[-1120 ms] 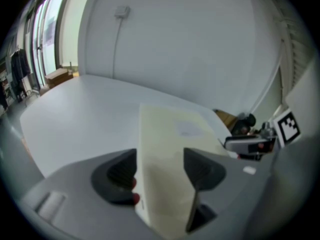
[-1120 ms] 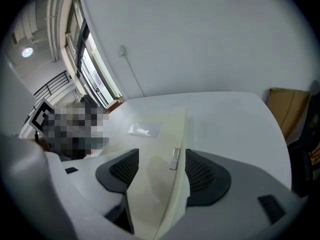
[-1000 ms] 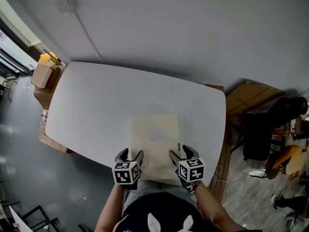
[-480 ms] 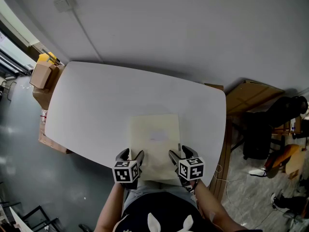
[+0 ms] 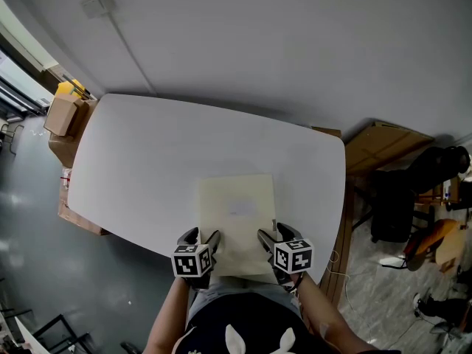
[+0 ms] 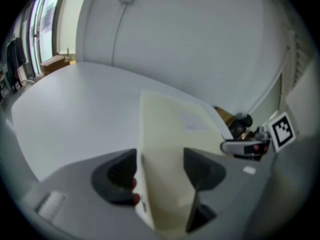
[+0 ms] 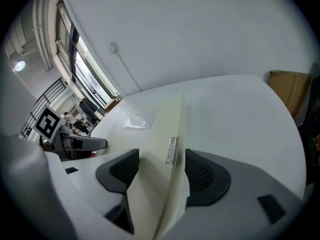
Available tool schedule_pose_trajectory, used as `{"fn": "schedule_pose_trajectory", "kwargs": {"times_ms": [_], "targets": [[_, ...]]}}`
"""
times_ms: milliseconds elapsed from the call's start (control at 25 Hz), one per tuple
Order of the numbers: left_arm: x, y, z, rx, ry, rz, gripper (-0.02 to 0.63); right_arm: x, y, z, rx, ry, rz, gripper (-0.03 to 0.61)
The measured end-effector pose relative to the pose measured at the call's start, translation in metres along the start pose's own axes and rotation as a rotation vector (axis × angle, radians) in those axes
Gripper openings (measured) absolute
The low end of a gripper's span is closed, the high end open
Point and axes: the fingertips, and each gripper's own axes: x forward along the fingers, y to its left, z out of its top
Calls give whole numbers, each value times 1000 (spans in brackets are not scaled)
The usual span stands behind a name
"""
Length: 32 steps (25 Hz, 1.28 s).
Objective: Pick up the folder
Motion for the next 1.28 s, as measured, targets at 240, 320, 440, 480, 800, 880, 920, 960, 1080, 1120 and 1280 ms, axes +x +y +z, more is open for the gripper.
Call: {"fn": "schedule_pose_trajectory", "kwargs": {"times_ms": [240, 320, 440, 480, 800, 880, 920, 960, 1080, 1120, 1280], "targets": [[4, 0, -1, 6, 14, -18, 282, 3, -1, -1, 25, 0, 38, 258], [4, 0, -1, 14, 15, -24, 282, 4, -1, -3, 45, -3, 52, 258], [6, -1, -3, 16, 20, -33, 282, 4, -3, -6, 89, -7, 69, 258], [7, -1, -4, 11, 22, -38, 281, 5, -4, -7, 106, -6, 74, 258], [10, 2, -7, -64, 45, -87, 284, 8, -5, -8, 164, 20, 102, 264], [11, 1, -7, -64, 53, -94, 285, 8, -5, -9, 171, 28, 110, 265], [11, 2, -7, -65, 55, -97, 285, 8, -6, -9, 173, 33, 114, 267], [12, 2, -7, -68, 56, -102, 285, 9, -6, -9, 175, 38, 118, 267], [14, 3, -8, -81, 57, -118, 287, 11, -7, -9, 181, 45, 130, 270], [14, 3, -8, -85, 58, -123, 288, 11, -7, -9, 182, 46, 133, 270], [14, 3, -8, -93, 67, -131, 291, 10, -7, -9, 182, 44, 134, 272]]}}
